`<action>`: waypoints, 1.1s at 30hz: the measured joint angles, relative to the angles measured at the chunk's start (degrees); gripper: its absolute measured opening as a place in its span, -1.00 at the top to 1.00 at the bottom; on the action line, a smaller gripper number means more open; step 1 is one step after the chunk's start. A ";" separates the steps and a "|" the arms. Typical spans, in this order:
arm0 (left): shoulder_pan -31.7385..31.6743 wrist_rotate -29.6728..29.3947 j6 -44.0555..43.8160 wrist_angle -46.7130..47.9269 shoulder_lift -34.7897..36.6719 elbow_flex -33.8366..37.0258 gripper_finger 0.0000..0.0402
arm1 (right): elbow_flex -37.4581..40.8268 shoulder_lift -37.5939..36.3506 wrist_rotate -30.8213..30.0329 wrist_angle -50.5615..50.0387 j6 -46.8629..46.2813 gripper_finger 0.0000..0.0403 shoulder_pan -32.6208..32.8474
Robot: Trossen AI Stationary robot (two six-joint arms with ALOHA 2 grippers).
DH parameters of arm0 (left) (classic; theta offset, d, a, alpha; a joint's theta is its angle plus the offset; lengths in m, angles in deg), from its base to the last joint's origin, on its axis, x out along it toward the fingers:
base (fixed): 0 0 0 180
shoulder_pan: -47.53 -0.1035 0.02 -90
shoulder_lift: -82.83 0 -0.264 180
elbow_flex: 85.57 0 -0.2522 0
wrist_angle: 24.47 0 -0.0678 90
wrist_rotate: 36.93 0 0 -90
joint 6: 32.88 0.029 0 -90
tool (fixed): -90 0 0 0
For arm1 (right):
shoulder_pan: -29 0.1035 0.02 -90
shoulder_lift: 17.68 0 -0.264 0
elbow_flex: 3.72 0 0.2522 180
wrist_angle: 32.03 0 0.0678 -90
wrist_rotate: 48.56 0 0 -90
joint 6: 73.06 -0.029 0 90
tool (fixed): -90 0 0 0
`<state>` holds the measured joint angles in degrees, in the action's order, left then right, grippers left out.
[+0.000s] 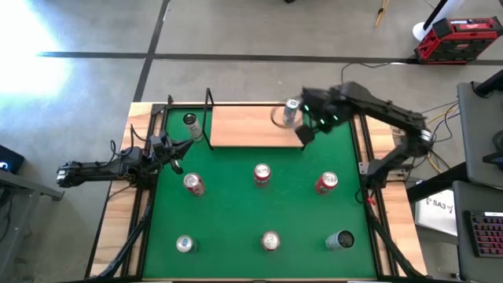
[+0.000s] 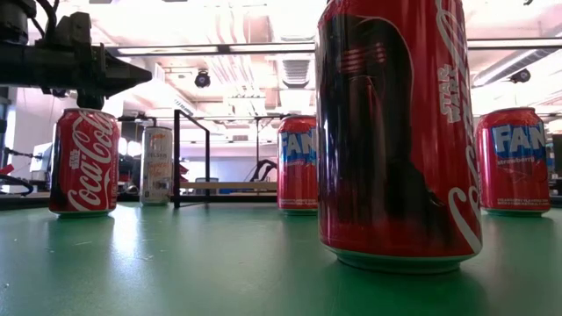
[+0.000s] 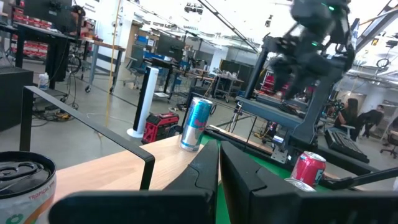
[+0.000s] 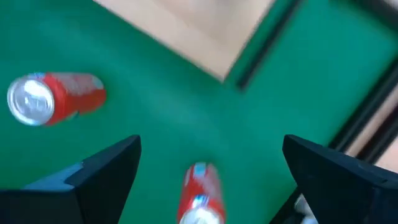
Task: Place canned beverage on shelf
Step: Put the right red soda can on the shelf
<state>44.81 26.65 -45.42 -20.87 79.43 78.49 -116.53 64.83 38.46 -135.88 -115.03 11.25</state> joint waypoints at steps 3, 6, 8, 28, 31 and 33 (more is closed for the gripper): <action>-0.01 0.00 -0.01 -0.02 0.00 0.01 1.00 | 6.10 -4.26 0.06 0.01 -9.89 -0.91 4.38; 0.00 0.00 -0.02 -0.02 0.00 0.01 1.00 | 11.51 -7.14 0.78 0.02 -19.26 -0.91 8.76; 0.00 -0.01 0.01 -0.02 -0.02 0.01 1.00 | 14.96 -8.48 2.40 0.03 -24.53 -0.91 11.46; 0.00 0.01 0.01 0.01 -0.02 -0.02 1.00 | 34.16 -10.98 11.58 11.82 -37.75 -0.91 21.34; -0.01 0.00 -0.01 0.01 -0.01 0.01 1.00 | 37.46 -12.43 11.83 14.94 -38.20 -0.91 21.26; -0.02 -0.01 -0.01 -0.02 -0.02 0.00 1.00 | 39.52 -13.61 11.99 16.60 -38.45 -0.91 21.26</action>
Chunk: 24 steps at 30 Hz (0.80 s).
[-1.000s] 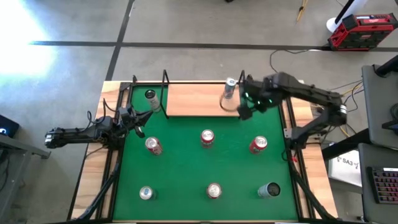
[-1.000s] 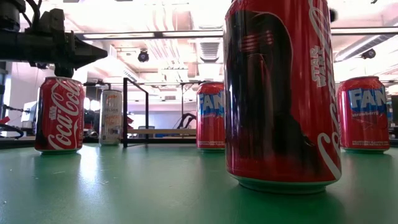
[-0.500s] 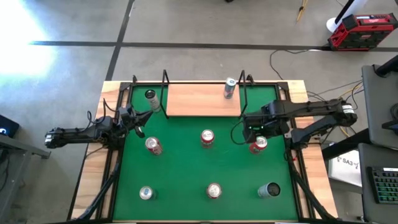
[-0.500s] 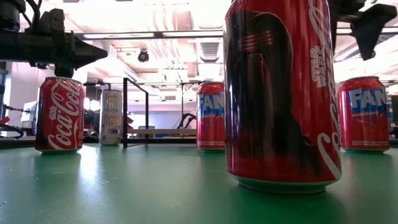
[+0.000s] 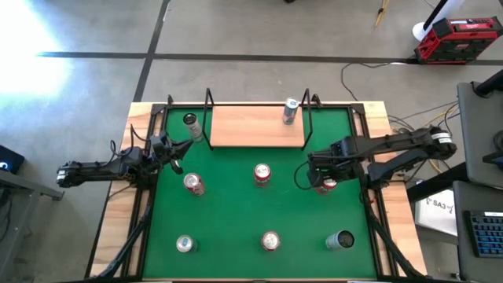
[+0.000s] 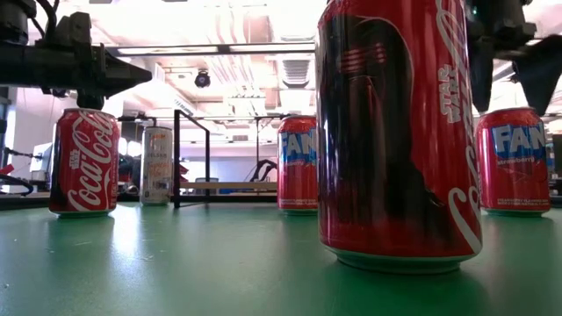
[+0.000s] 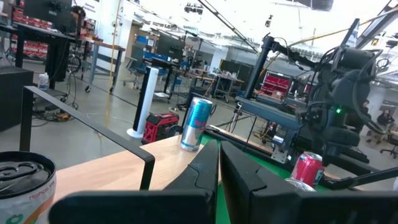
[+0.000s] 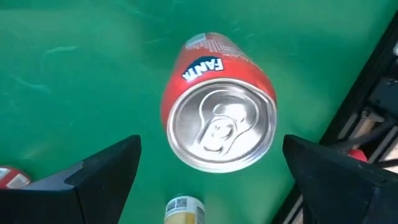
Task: Place canned beverage on shelf
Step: Put the right red soda can on the shelf
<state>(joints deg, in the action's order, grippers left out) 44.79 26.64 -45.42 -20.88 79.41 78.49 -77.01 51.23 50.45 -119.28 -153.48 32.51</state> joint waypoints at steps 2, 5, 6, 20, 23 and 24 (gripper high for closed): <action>0.02 -0.01 0.01 0.02 0.02 -0.02 1.00 | 1.69 -1.45 0.05 2.52 -0.04 -0.91 0.00; 0.02 0.01 0.01 0.02 -0.01 -0.01 1.00 | 4.22 -3.22 0.05 4.95 -0.93 -0.91 0.00; 0.02 0.02 0.01 0.02 0.00 0.01 1.00 | 5.02 -3.51 0.06 5.66 -1.21 -0.91 0.00; 0.02 0.00 0.01 0.01 0.01 -0.01 1.00 | 10.33 -3.22 -1.67 10.51 -2.04 -0.91 -0.02; 0.02 0.01 0.01 0.01 0.00 0.00 1.00 | 10.53 -3.17 -3.40 11.73 -1.71 -0.91 0.00; 0.00 0.00 -0.01 0.00 0.02 0.01 1.00 | 10.55 -3.15 -4.03 11.92 -1.18 -0.91 0.00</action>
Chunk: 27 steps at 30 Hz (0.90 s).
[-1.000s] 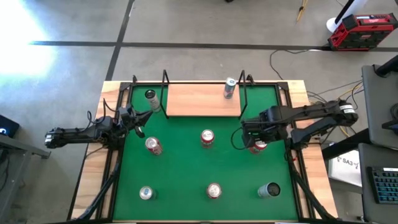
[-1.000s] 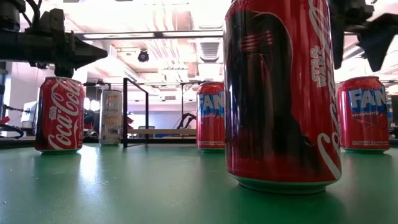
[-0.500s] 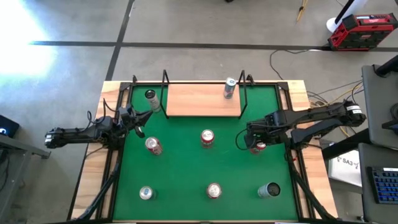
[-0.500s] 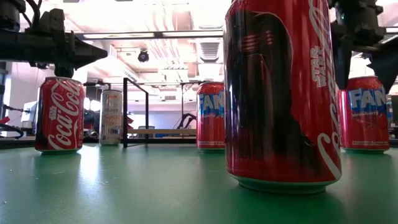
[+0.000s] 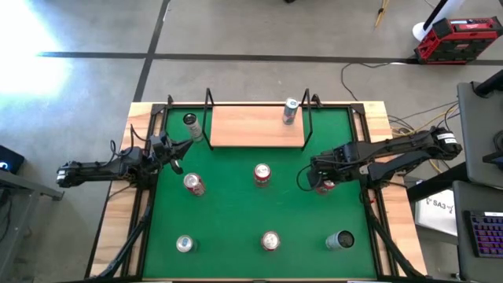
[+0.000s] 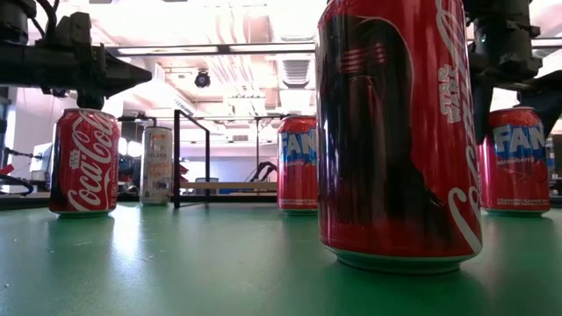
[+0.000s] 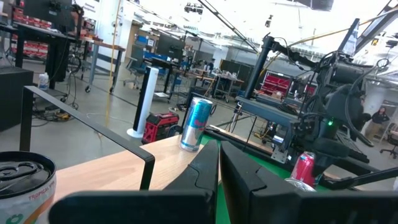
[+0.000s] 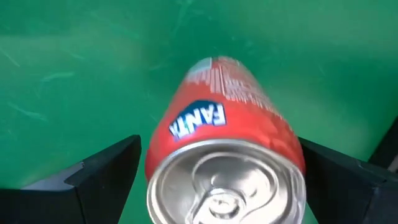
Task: Place canned beverage on shelf
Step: Put the right red soda can on the shelf
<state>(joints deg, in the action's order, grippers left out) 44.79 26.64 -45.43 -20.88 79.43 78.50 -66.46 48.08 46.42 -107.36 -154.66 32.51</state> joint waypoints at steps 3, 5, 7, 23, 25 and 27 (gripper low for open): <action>0.02 0.01 0.01 0.02 -0.01 -0.01 1.00 | 0.00 0.00 -0.53 0.50 0.52 -0.88 0.00; 0.00 0.00 0.00 0.02 0.00 -0.02 1.00 | 0.00 0.00 -0.51 0.62 0.35 -0.80 0.00; 0.02 0.00 0.00 0.01 0.00 -0.01 1.00 | 0.00 0.00 -0.44 0.63 0.15 -0.68 0.00; 0.02 0.02 0.02 0.02 0.00 -0.02 1.00 | -7.46 1.57 -0.73 2.06 -0.17 -0.47 0.00; 0.01 0.00 0.02 0.01 0.00 0.00 1.00 | -10.48 3.25 -1.78 1.16 2.60 -0.47 0.00; 0.02 0.00 0.01 0.01 0.00 -0.01 1.00 | -14.10 5.38 -3.42 -0.25 5.49 -0.47 -0.02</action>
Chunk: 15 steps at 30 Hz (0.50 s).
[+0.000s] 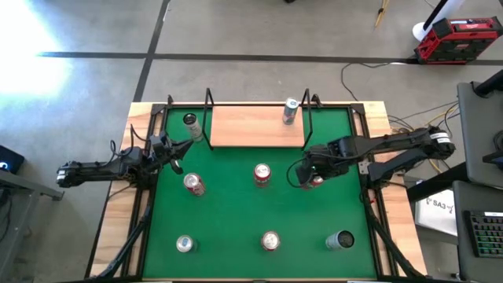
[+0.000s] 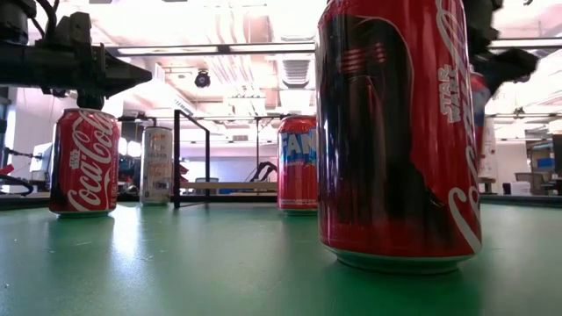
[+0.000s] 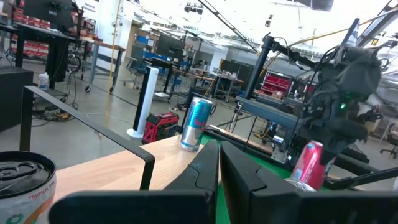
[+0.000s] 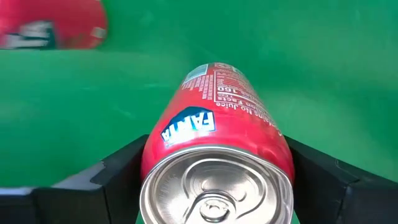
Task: Place canned beverage on shelf
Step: Put the right red soda can on the shelf
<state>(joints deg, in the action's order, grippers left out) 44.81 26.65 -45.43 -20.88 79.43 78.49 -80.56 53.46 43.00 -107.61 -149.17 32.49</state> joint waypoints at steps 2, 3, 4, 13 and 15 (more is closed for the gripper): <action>-0.01 0.00 -0.01 0.01 -0.01 0.01 1.00 | -3.83 2.57 -1.39 -1.26 3.26 -0.47 -0.13; -0.01 0.00 0.01 0.01 0.00 0.01 1.00 | -5.69 4.05 -1.77 -1.92 5.15 -0.47 -0.13; 0.00 -0.01 -0.01 -0.01 -0.02 0.01 1.00 | -7.62 5.64 -2.08 -2.56 7.28 -0.47 -0.15; -0.01 -0.01 0.01 -0.01 -0.02 -0.01 1.00 | -26.98 19.36 -2.67 -11.41 26.34 -0.47 -4.27; 0.00 -0.01 0.00 -0.01 -0.02 0.00 1.00 | -31.63 22.09 -2.49 -14.26 30.13 -0.47 -6.28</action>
<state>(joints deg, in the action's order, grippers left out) 44.81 26.64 -45.42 -20.88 79.41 78.49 -112.18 75.54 40.51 -121.87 -119.04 26.21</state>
